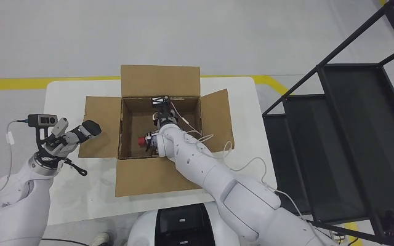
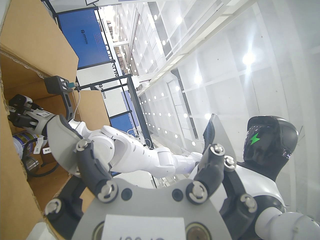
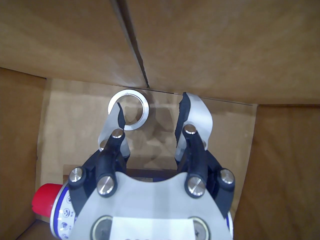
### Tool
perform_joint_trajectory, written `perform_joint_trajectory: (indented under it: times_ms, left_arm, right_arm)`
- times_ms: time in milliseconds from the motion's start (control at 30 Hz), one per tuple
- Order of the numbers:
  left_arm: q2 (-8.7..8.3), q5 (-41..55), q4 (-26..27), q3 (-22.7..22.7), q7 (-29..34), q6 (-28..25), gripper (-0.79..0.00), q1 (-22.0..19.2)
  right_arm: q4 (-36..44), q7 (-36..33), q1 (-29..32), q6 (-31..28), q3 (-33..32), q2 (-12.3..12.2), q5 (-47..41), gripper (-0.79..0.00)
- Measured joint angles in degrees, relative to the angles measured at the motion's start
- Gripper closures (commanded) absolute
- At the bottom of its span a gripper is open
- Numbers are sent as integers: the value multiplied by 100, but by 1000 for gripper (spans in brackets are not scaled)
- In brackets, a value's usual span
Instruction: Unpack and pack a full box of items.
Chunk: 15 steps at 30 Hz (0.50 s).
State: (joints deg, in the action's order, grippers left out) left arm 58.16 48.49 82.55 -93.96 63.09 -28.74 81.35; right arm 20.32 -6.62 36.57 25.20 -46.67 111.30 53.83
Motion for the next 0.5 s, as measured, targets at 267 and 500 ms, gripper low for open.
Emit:
perform_joint_trajectory:
  times_ms: [267, 500]
  left_arm:
    - [0, 0, 0, 0, 0, 0, -785, 0]
    - [0, 0, 0, 0, 0, 0, -785, 0]
  right_arm:
    - [-320, 0, -135, -87, -2, 123, -67, -369]
    - [-464, -61, -216, -193, 29, 172, -168, -348]
